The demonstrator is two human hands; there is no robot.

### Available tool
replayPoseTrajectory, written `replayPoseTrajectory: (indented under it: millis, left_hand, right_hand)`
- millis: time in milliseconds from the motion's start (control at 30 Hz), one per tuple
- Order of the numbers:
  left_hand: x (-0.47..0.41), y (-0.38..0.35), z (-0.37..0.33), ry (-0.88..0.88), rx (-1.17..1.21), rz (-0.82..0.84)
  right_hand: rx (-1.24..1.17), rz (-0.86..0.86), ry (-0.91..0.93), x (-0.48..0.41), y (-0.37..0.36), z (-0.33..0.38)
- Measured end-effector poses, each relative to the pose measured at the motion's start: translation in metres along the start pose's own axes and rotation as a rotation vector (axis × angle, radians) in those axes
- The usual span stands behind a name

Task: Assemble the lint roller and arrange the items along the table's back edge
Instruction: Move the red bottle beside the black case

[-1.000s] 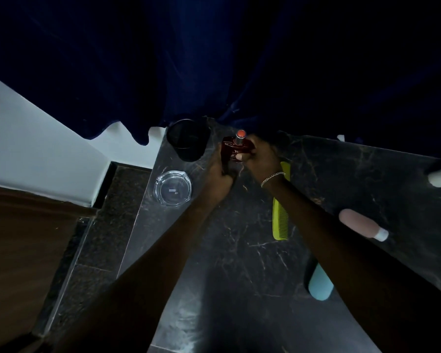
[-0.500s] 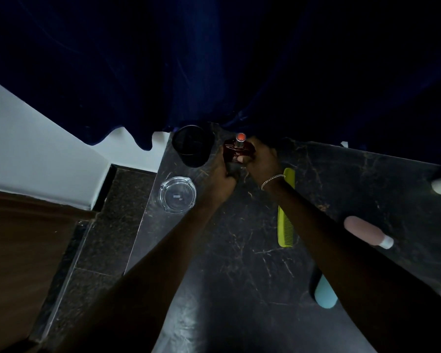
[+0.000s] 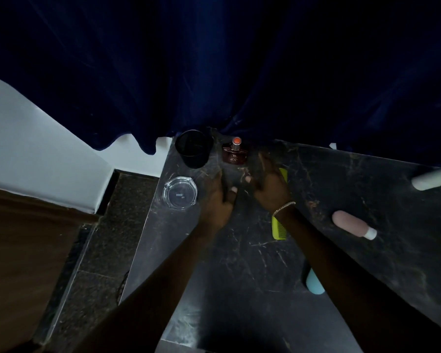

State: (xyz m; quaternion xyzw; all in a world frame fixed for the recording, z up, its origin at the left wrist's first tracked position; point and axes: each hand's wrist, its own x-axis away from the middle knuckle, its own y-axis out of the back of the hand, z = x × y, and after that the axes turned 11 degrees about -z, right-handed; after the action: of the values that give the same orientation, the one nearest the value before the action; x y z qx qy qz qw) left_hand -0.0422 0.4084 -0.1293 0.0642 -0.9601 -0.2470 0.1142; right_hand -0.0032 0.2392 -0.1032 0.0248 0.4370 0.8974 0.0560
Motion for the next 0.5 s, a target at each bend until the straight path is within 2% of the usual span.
replayPoseTrajectory:
  millis: [133,300,500]
  left_hand:
    - [0.032,0.007,-0.008,-0.195,-0.182,0.030]
    - [0.069,0.011,-0.019,-0.461,-0.416,0.044]
    - [0.108,-0.003,-0.023,-0.570,-0.544,0.113]
  right_hand:
    - [0.121,-0.050,0.117,0.047,0.013,-0.010]
    - [0.221,-0.070,0.175,0.100,0.039,-0.022]
    - [0.294,-0.062,0.186,0.149,0.070,-0.046]
